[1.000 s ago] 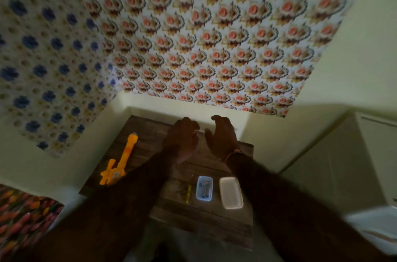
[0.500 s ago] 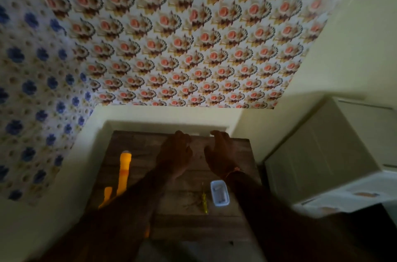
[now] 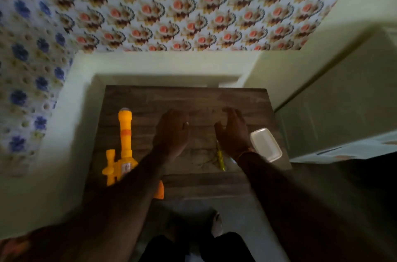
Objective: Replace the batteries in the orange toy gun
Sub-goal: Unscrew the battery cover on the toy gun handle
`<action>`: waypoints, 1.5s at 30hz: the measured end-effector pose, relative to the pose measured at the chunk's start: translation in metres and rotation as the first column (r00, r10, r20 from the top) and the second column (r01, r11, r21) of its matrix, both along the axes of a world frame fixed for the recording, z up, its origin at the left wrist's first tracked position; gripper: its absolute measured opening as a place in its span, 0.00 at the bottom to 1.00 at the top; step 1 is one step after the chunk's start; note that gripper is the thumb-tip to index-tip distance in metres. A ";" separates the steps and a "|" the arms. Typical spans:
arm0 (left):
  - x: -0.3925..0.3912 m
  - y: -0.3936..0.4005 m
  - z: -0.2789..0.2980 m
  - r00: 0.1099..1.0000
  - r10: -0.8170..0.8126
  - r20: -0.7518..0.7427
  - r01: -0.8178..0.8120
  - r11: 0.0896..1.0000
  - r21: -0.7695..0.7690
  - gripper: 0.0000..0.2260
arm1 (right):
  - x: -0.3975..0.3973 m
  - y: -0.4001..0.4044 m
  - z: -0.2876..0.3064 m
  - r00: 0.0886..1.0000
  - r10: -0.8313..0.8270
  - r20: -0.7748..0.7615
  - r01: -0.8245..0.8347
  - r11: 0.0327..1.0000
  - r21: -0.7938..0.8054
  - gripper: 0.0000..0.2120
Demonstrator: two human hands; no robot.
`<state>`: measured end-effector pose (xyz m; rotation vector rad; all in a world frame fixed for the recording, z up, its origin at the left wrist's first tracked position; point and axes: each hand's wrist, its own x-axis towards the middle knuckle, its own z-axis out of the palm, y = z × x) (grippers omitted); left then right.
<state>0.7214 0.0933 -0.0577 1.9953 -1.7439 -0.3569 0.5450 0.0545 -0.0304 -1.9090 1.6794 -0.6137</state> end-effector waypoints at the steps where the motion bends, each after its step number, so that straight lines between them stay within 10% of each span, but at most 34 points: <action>1: 0.000 0.000 -0.019 1.000 0.014 -0.009 -0.014 1.000 0.020 0.10 | 0.004 -0.001 -0.018 1.000 0.002 0.010 -0.002 1.000 -0.001 0.21; 22: -0.031 0.052 -0.133 0.995 0.054 0.081 -0.042 0.988 -0.146 0.19 | -0.004 0.072 -0.162 0.967 0.178 0.184 -0.106 0.933 -0.345 0.19; 33: -0.065 0.136 -0.083 0.943 0.113 -0.312 -0.202 0.942 -0.268 0.06 | -0.050 0.154 -0.116 0.966 0.225 0.129 -0.173 0.929 -0.326 0.18; 45: 0.041 0.174 -0.097 0.507 0.378 -0.775 -0.689 0.718 -0.100 0.09 | 0.040 0.183 -0.149 0.891 0.454 0.002 -0.448 0.881 -0.155 0.18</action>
